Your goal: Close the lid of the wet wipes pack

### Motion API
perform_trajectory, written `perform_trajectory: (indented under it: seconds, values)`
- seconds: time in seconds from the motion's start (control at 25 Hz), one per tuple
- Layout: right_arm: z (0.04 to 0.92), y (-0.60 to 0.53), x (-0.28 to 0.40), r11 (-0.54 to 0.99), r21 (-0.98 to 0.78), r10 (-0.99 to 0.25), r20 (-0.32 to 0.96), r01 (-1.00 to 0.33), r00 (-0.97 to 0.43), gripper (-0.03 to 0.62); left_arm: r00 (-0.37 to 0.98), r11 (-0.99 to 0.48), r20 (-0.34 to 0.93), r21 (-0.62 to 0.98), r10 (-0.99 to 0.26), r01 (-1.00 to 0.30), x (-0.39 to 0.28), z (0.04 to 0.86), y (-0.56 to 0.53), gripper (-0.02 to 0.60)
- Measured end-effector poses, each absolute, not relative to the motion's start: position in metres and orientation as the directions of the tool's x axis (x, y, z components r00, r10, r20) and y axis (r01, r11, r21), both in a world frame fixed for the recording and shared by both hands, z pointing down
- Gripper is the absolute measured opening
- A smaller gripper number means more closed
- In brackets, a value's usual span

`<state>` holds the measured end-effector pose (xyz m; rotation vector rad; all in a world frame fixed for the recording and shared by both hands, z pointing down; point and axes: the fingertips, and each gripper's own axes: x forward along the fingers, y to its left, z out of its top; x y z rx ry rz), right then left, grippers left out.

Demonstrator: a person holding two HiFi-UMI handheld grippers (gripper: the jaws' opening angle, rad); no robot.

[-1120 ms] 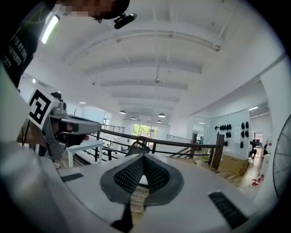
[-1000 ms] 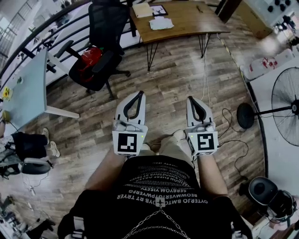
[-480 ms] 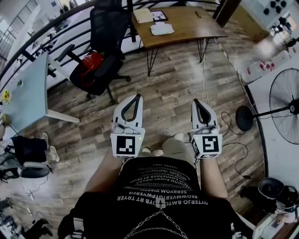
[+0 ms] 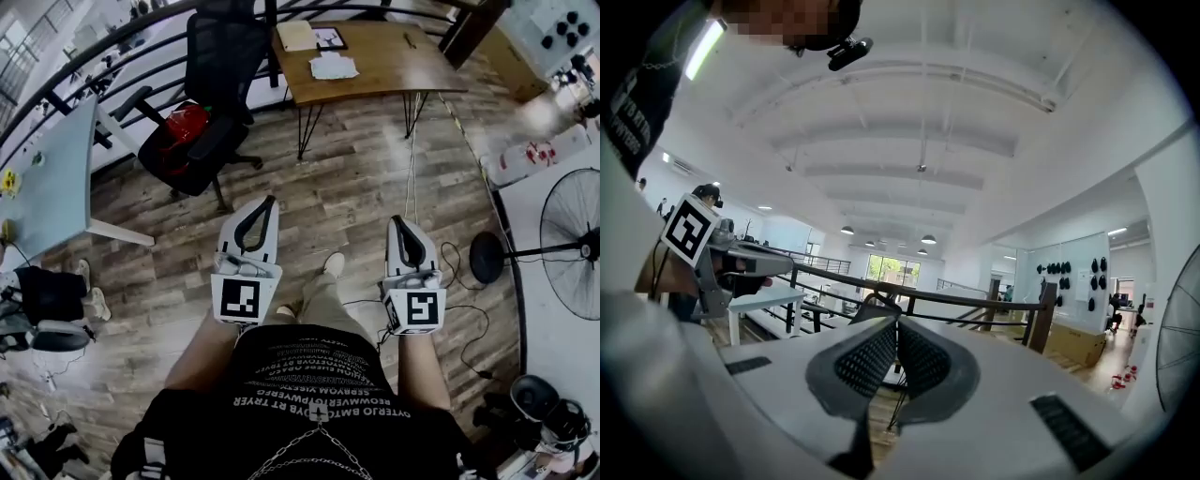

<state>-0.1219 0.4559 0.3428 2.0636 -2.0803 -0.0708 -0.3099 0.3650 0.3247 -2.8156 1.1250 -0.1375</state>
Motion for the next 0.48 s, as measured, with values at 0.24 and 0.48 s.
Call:
perform_trajectory:
  seconds: [0.24,0.48]
  values:
    - [0.356,0.413,-0.099,0.038,0.170,-0.992,0.122,-0.985,-0.017,0.025,0.725,-0.726,0.060,-0.115,-0.687,-0.678,-0.281,0.332,0.329,0.028]
    - [0.360,0.380,-0.069,0.059,0.159,-0.989,0.144,-0.986,-0.036,0.078,0.731,-0.732,0.057,-0.108,-0.680,-0.673,-0.244,0.331,0.297,0.028]
